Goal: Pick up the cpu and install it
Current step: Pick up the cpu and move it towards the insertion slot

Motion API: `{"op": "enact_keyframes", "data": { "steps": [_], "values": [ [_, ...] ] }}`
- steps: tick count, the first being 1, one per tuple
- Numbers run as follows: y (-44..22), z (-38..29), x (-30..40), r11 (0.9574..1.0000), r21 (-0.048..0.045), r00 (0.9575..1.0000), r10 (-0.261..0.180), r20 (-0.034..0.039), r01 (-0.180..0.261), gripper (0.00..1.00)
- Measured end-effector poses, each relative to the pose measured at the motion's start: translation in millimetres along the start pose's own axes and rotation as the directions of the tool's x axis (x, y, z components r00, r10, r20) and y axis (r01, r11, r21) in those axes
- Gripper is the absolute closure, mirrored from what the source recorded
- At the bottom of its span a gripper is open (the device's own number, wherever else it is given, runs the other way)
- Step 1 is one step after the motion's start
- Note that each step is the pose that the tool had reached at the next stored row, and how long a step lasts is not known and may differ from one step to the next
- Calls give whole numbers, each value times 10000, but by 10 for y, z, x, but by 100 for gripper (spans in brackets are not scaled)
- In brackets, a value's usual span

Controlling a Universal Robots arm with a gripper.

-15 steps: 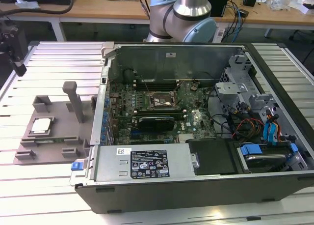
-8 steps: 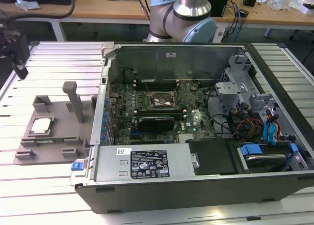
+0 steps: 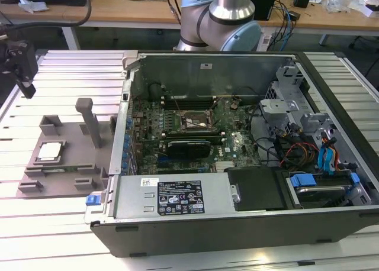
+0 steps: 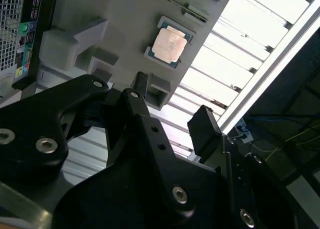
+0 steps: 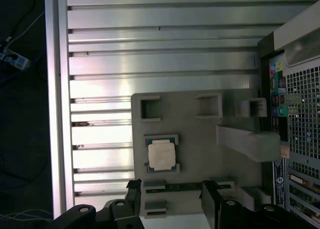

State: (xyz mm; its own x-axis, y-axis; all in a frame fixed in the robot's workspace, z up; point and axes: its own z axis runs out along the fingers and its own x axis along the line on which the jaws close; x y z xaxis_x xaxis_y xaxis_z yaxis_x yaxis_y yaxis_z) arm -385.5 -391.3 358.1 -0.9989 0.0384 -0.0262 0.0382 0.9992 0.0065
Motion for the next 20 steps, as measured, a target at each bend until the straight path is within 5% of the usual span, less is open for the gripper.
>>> {"op": "enact_keyframes", "data": {
  "steps": [20],
  "values": [
    [-1,190,5,10000,0,10000,0,0,0,40]
  ]
}}
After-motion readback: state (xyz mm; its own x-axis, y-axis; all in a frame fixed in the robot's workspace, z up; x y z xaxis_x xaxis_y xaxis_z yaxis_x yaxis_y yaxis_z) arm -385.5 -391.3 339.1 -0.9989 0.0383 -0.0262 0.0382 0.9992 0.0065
